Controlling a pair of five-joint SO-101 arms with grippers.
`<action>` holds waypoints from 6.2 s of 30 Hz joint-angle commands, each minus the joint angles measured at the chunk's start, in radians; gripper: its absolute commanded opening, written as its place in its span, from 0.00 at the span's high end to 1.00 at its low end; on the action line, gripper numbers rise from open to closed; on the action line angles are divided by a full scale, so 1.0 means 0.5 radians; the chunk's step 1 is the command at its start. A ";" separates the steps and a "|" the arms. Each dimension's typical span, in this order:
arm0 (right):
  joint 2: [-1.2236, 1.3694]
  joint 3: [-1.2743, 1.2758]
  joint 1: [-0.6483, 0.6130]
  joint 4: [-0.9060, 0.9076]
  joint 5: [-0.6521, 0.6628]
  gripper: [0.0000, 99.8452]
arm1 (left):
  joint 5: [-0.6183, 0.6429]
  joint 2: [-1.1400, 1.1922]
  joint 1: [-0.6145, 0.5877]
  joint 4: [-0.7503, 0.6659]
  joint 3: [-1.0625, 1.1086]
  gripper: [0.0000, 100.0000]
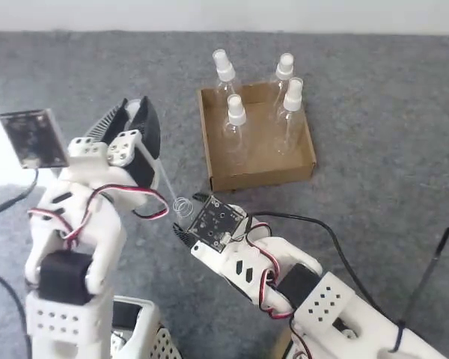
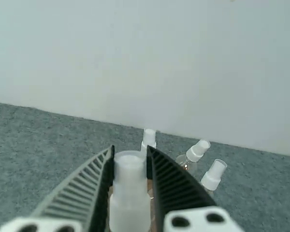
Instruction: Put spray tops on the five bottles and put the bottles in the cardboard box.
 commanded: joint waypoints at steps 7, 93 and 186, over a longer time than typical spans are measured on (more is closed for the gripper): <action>-0.081 0.025 -0.008 0.026 -0.003 0.99 | 0.003 -0.037 0.074 0.132 0.078 0.99; -0.054 -0.160 0.655 -0.247 -0.595 0.99 | -0.528 -0.117 -0.212 0.651 0.087 0.79; 1.481 -0.850 1.171 -0.489 -0.242 0.99 | -0.709 -0.853 -0.595 -0.095 1.410 0.99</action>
